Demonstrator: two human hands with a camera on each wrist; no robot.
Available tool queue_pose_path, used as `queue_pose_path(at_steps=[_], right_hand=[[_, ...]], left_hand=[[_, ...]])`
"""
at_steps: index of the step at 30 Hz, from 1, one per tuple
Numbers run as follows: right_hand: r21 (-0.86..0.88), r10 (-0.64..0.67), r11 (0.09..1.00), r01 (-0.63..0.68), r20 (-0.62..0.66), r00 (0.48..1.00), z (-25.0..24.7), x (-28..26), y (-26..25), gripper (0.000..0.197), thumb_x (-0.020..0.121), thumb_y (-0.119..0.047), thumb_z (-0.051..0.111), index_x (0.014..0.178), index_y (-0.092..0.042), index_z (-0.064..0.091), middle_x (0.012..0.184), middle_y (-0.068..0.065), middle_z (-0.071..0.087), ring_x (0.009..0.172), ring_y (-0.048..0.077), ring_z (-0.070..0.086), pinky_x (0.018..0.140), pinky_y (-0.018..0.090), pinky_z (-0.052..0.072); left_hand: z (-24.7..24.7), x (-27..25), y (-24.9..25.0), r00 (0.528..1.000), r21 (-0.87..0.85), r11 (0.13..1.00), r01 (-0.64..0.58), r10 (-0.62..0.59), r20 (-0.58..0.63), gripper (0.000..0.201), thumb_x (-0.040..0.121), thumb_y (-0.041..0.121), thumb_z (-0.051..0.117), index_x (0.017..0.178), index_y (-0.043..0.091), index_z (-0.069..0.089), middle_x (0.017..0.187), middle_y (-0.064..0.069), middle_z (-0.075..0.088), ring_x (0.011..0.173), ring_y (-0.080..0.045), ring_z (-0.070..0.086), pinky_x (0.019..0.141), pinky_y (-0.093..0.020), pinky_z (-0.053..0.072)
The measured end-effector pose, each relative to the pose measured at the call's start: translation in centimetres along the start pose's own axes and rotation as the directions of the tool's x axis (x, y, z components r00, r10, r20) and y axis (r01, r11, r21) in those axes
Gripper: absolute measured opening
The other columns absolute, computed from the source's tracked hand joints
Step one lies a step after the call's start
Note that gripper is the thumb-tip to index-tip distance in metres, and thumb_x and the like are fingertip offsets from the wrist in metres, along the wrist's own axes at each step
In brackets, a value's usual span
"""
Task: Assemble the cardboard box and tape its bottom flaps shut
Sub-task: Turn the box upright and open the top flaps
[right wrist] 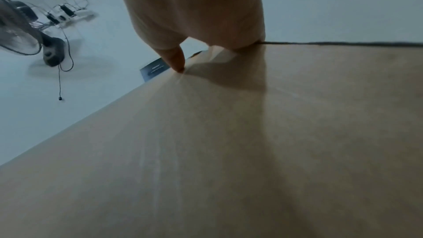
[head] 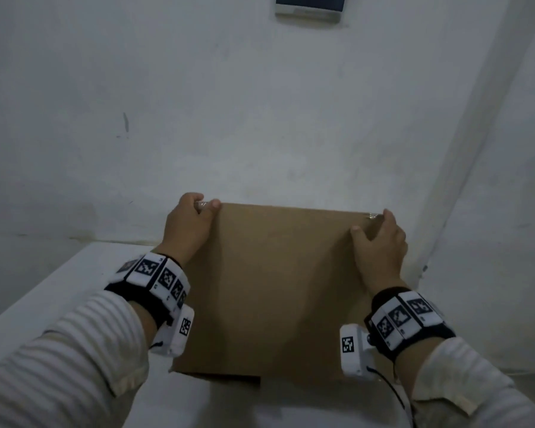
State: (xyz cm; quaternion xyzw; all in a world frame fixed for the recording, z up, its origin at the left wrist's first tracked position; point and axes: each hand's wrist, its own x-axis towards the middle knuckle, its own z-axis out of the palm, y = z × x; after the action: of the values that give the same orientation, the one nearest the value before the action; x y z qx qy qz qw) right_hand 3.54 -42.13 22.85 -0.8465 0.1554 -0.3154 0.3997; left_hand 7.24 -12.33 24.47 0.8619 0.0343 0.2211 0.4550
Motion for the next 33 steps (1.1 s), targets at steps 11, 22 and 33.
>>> queue_pose_path(at_steps=[11,22,33], right_hand=[[-0.361,-0.086,0.912,0.196,0.299,0.95,2.1,3.3,2.4,0.07,0.099,-0.039,0.035,0.151,-0.008,-0.001,0.158,0.02,-0.01,0.146,0.037,0.001,0.118,0.048,0.008],[-0.427,0.097,0.902,0.066,0.348,0.932,2.9,0.4,6.0,0.063,0.095,-0.054,0.028,0.15,-0.033,0.004,0.159,-0.002,-0.014,0.136,0.045,0.025,0.105,0.052,0.033],[-0.521,0.141,0.854,0.021,0.269,0.953,0.8,1.7,3.6,0.059,0.095,-0.054,0.028,0.138,-0.014,0.033,0.153,0.017,0.02,0.129,0.044,0.034,0.106,0.053,0.031]], left_hand=[[3.3,2.2,-1.5,0.979,0.225,0.969,-0.106,0.062,0.195,0.065,0.101,0.038,0.024,0.151,0.015,-0.011,0.16,-0.005,-0.013,0.148,-0.024,0.008,0.117,-0.041,0.017],[3.3,-0.8,-3.8,0.935,0.342,0.939,0.032,-0.15,0.322,0.068,0.097,0.05,0.022,0.148,0.031,-0.019,0.145,-0.023,0.037,0.122,-0.037,0.049,0.1,-0.045,0.039],[1.8,-2.1,-1.0,0.954,0.37,0.929,0.003,-0.114,0.278,0.054,0.098,0.034,0.04,0.144,0.011,0.028,0.147,-0.012,0.039,0.13,-0.03,0.043,0.1,-0.036,0.036]])
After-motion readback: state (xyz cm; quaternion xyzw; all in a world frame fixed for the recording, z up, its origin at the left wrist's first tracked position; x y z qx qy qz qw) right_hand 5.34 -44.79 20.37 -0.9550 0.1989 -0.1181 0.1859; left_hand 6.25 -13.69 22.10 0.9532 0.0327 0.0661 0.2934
